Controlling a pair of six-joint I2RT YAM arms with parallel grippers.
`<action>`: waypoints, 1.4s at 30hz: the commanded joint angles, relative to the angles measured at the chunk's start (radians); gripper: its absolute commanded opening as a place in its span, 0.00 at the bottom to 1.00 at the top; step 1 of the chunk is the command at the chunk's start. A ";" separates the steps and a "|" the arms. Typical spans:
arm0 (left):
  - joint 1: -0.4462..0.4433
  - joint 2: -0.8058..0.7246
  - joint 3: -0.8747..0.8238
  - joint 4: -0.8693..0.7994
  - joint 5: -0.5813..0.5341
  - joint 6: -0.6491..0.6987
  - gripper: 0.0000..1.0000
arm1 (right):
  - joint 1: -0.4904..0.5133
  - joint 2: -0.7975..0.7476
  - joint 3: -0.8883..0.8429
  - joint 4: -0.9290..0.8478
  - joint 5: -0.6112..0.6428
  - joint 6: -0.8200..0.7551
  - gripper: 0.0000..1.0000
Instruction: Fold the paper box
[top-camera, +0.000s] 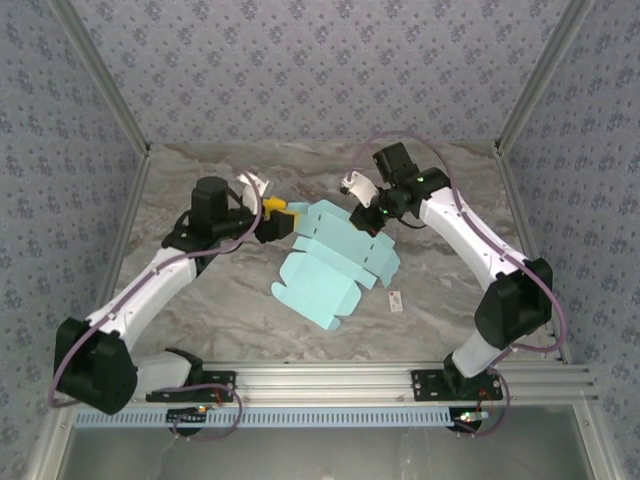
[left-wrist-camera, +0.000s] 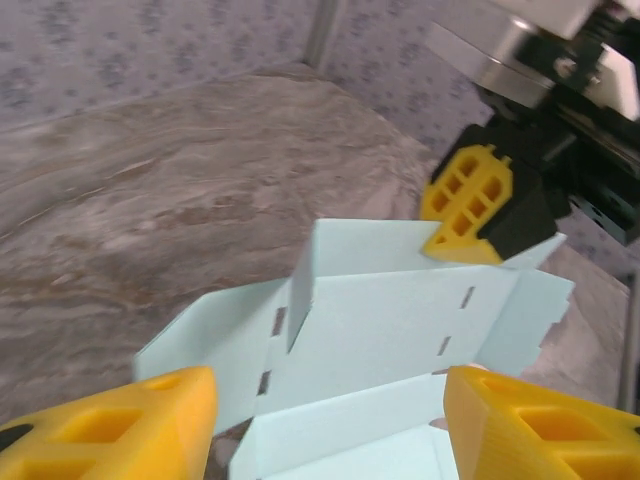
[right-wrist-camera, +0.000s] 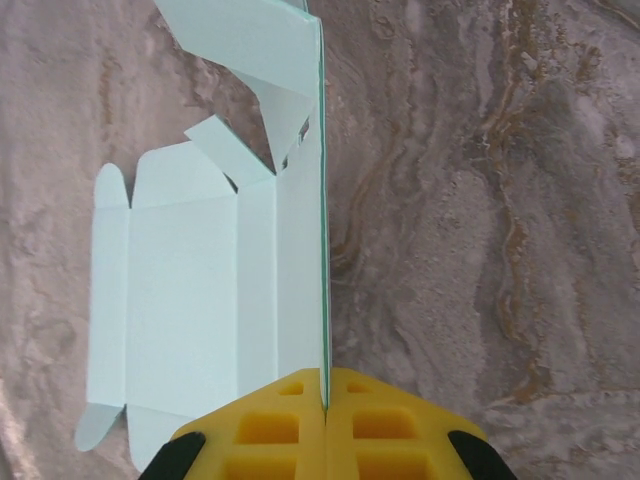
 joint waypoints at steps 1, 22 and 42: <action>0.016 -0.061 -0.054 0.051 -0.197 -0.094 0.65 | 0.040 -0.001 0.016 0.025 0.147 -0.065 0.03; 0.197 0.149 -0.096 0.002 -0.347 -0.283 0.69 | 0.198 0.086 -0.227 0.566 0.616 -0.346 0.04; 0.195 0.304 -0.068 0.059 -0.281 -0.297 0.68 | 0.234 0.063 -0.499 0.994 0.738 -0.532 0.05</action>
